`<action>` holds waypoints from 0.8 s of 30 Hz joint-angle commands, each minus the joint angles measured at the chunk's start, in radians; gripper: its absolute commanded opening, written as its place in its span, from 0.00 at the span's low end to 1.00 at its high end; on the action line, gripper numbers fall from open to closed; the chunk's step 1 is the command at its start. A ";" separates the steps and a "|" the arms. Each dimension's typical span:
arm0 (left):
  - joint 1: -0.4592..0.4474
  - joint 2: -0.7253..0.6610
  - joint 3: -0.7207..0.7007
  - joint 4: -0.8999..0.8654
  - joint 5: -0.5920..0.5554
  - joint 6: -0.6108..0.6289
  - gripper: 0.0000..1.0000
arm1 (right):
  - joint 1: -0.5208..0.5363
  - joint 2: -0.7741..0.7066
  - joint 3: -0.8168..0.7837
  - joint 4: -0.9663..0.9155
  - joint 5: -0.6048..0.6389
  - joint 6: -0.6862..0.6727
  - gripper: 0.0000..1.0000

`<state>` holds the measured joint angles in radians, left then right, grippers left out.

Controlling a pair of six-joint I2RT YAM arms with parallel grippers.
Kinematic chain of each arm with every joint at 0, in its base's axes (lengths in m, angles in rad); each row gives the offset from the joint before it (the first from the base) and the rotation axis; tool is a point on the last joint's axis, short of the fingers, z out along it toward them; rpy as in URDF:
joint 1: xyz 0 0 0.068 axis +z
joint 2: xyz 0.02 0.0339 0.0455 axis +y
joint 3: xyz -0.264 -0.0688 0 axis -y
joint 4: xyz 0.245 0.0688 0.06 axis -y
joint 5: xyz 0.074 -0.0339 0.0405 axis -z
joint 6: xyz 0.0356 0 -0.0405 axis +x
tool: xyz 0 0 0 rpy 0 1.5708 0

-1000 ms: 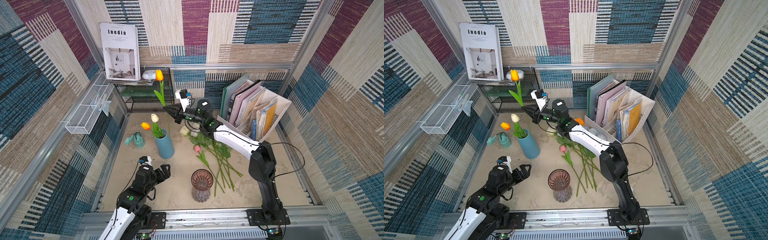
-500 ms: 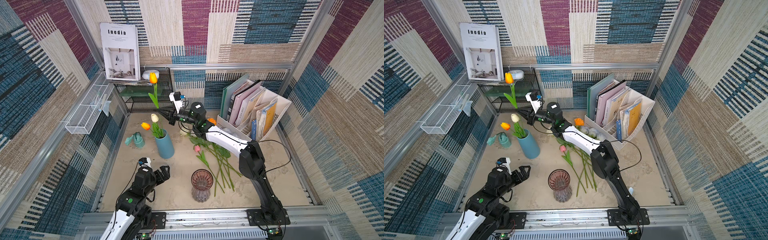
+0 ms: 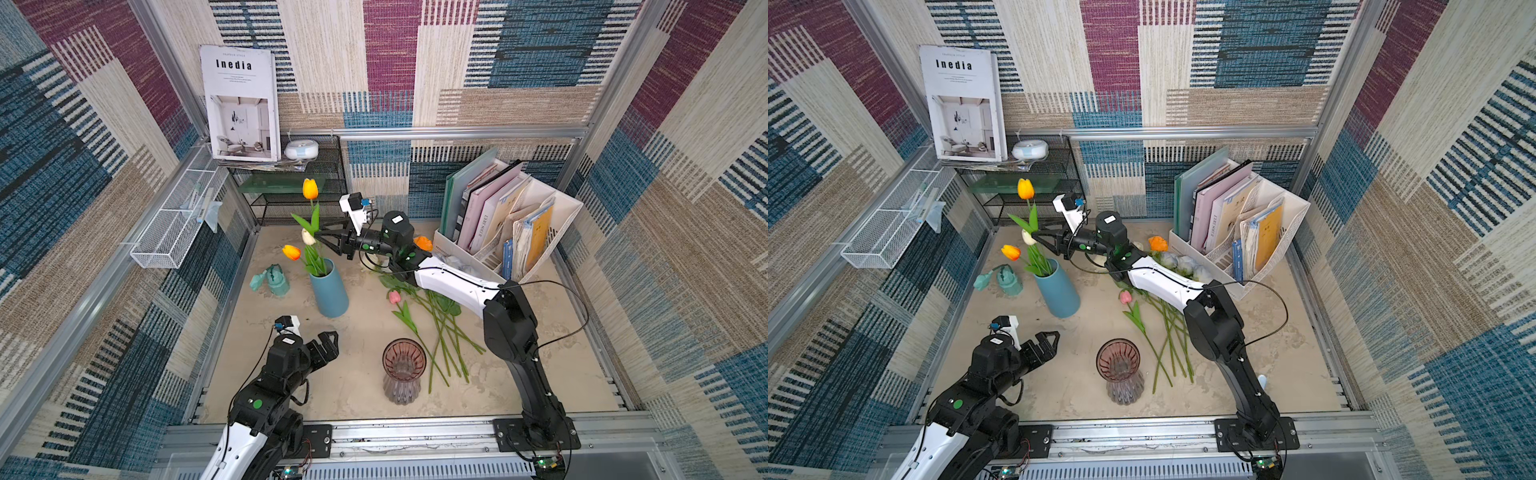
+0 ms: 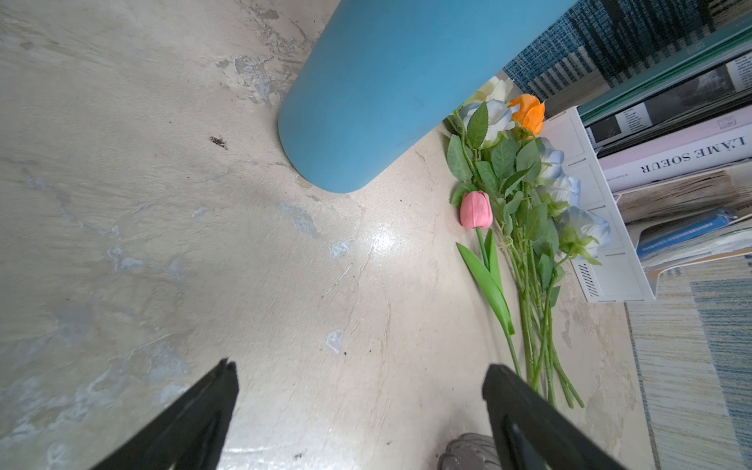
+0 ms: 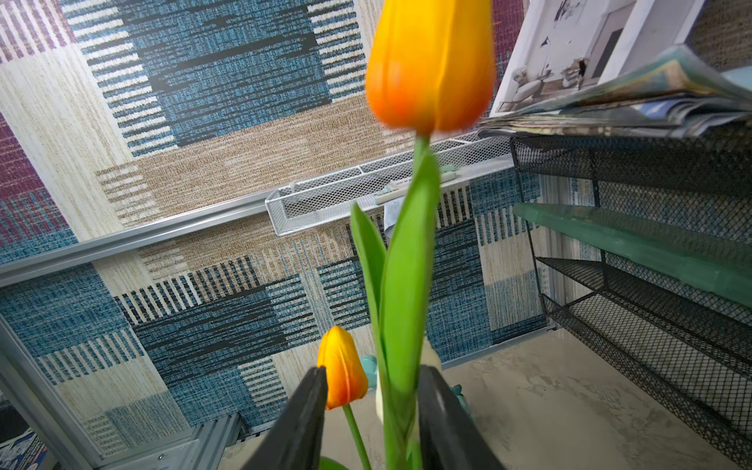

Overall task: Arrange the flowers in different vases according to their variety
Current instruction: Insert the flower into the vase.

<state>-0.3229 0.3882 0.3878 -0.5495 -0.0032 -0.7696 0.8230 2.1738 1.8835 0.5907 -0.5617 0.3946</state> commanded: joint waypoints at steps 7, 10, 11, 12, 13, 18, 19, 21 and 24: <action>0.001 0.001 0.038 -0.042 0.057 0.014 0.99 | 0.001 -0.156 -0.140 -0.105 0.022 -0.054 0.54; 0.000 0.018 0.055 -0.046 0.139 0.011 0.99 | -0.001 -0.233 -0.175 -0.268 0.067 -0.075 0.56; 0.001 0.028 0.062 -0.046 0.176 0.006 0.99 | 0.001 -0.268 -0.200 -0.314 0.078 -0.088 0.56; 0.001 0.036 0.070 -0.051 0.212 0.002 0.99 | -0.002 -0.309 -0.242 -0.366 0.096 -0.098 0.58; 0.000 0.046 0.076 -0.055 0.240 0.000 0.99 | -0.002 -0.348 -0.287 -0.391 0.117 -0.103 0.59; -0.001 0.072 0.086 -0.076 0.330 -0.028 0.99 | -0.024 -0.608 -0.598 -0.488 0.254 -0.138 0.68; -0.001 0.075 0.084 -0.076 0.339 -0.034 0.99 | -0.029 -0.664 -0.668 -0.480 0.286 -0.122 0.69; 0.000 0.090 0.082 -0.076 0.356 -0.040 0.99 | -0.047 -0.797 -0.824 -0.447 0.348 -0.092 0.77; -0.003 0.130 0.082 -0.075 0.370 -0.043 0.98 | -0.084 -0.961 -0.981 -0.461 0.388 -0.070 0.89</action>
<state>-0.3248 0.4961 0.4683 -0.6098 0.3202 -0.8043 0.7589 1.3094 0.9905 0.1379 -0.2634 0.3016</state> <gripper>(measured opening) 0.986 0.880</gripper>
